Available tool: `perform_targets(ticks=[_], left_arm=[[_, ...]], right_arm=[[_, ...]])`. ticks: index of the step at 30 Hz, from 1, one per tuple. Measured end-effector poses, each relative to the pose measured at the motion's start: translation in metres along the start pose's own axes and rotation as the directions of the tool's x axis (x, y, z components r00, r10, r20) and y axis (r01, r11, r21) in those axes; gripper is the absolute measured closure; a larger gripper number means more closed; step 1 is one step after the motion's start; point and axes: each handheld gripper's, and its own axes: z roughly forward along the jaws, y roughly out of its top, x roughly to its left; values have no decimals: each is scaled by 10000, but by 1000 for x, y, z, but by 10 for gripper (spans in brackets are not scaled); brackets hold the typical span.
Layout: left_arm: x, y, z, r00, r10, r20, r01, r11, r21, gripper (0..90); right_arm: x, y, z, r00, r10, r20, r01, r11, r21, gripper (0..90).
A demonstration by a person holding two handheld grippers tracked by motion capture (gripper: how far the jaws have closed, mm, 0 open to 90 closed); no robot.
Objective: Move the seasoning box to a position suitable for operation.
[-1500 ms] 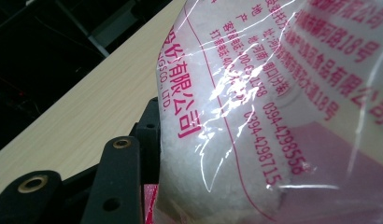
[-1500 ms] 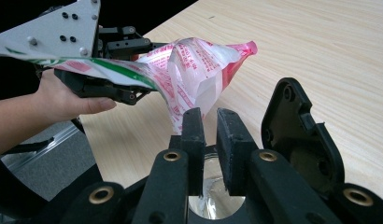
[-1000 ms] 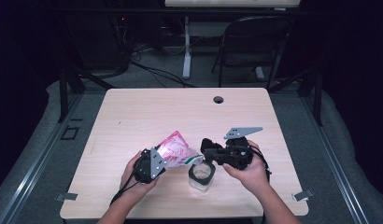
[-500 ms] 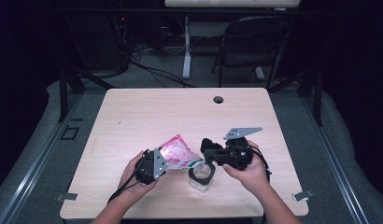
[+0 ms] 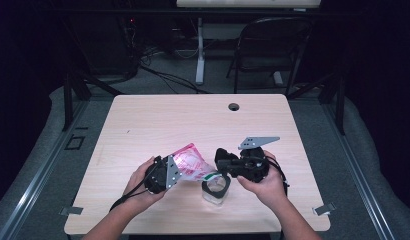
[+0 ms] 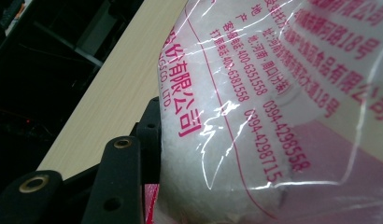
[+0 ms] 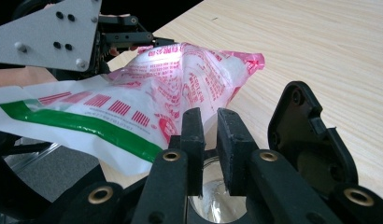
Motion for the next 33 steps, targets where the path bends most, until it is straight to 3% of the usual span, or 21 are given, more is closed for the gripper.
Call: perform_targets(ticks=[7,14,33], left_arm=[[0,2,-1,9972,720,-184,-715,9971,244,562],[0,6,-1,9922,1199,-345,-1187,9923,348,562],[-5,14,-3,9811,1790,-742,-1770,9837,327,565]], right_arm=[[2,0,0,10000,-21,-50,21,10000,-5,808],[8,1,1,9997,-181,-191,180,9998,-59,793],[9,-1,15,9997,-74,-244,85,9989,452,758]])
